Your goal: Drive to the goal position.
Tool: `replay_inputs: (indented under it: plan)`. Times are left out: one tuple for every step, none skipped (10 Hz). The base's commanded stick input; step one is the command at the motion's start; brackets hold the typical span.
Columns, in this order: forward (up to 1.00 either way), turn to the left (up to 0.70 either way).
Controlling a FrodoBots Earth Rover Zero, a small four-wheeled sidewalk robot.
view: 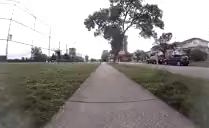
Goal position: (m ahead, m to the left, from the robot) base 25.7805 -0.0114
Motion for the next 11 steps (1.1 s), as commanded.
replay_inputs:
  plan:
    - [0.70,0.00]
    - [0.70,0.00]
    - [0.70,0.00]
    - [0.70,0.00]
    - [0.70,0.00]
    - [0.70,0.00]
    - [0.70,0.00]
    - [0.70,0.00]
    - [0.70,0.00]
    - [0.70,0.00]
    - [0.70,0.00]
